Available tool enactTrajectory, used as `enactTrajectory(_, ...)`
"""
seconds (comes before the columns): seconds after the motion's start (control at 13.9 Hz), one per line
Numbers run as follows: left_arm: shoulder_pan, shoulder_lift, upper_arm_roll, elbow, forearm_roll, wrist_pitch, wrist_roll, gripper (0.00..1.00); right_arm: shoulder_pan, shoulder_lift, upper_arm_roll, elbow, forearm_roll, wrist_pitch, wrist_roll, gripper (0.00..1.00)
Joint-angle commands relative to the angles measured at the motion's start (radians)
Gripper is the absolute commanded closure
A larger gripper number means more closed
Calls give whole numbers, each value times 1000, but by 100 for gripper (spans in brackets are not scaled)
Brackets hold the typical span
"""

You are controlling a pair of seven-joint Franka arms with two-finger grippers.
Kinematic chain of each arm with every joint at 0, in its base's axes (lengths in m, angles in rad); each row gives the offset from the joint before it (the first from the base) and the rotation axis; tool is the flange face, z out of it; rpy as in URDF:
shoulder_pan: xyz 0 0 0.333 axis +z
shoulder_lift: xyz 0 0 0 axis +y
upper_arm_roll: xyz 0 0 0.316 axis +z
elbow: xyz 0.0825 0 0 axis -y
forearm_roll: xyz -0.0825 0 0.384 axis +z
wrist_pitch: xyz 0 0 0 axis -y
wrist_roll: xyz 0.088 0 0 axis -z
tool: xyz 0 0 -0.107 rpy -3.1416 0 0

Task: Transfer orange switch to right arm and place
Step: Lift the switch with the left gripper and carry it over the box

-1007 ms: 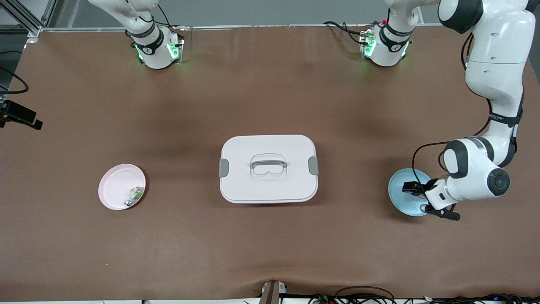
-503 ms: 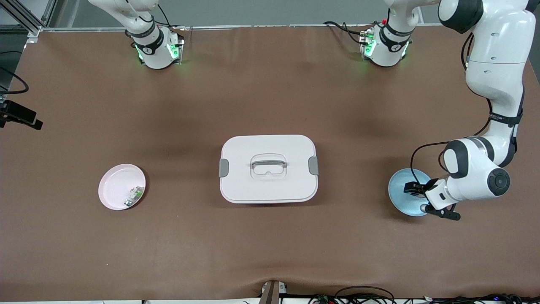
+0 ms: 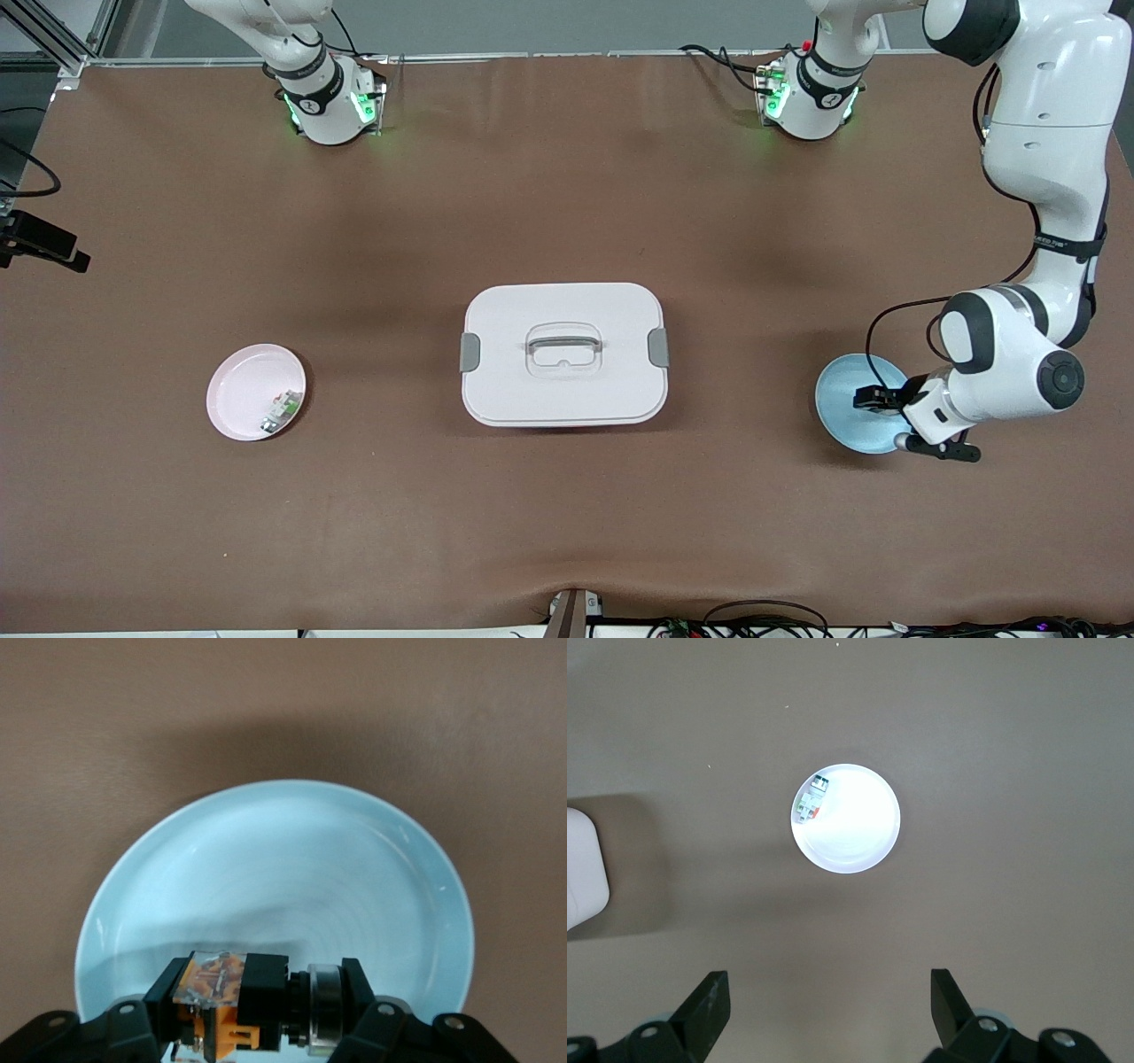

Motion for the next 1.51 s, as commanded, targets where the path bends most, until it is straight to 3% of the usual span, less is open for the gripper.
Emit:
enactTrajectory(0.0,-2,-95,-6,-11,-19,-90,-194,71,8,-4,-2,0,-14,-3,14,0)
enactTrajectory(0.29,-11,-160,-36,22,-19,-116,-665,71,10,-4,0,0,-16,0,14,0)
enactTrajectory(0.5,-4,-207,-87,20,-22,-151,-854,71,14,-4,-2,0,-17,3,14,0)
enactTrajectory(0.79,-11,-279,-122,23,-189,-216,-1179,71,23,-4,-2,0,-34,3,14,0)
enactTrajectory(1.15,-10,-335,-254,28,-259,-276,-1534,71,17,-4,-3,3,-34,6,14,0)
enactTrajectory(1.44,-18,-319,-358,115,-338,-276,-1960,71,-4,-1,-7,7,-14,14,13,0)
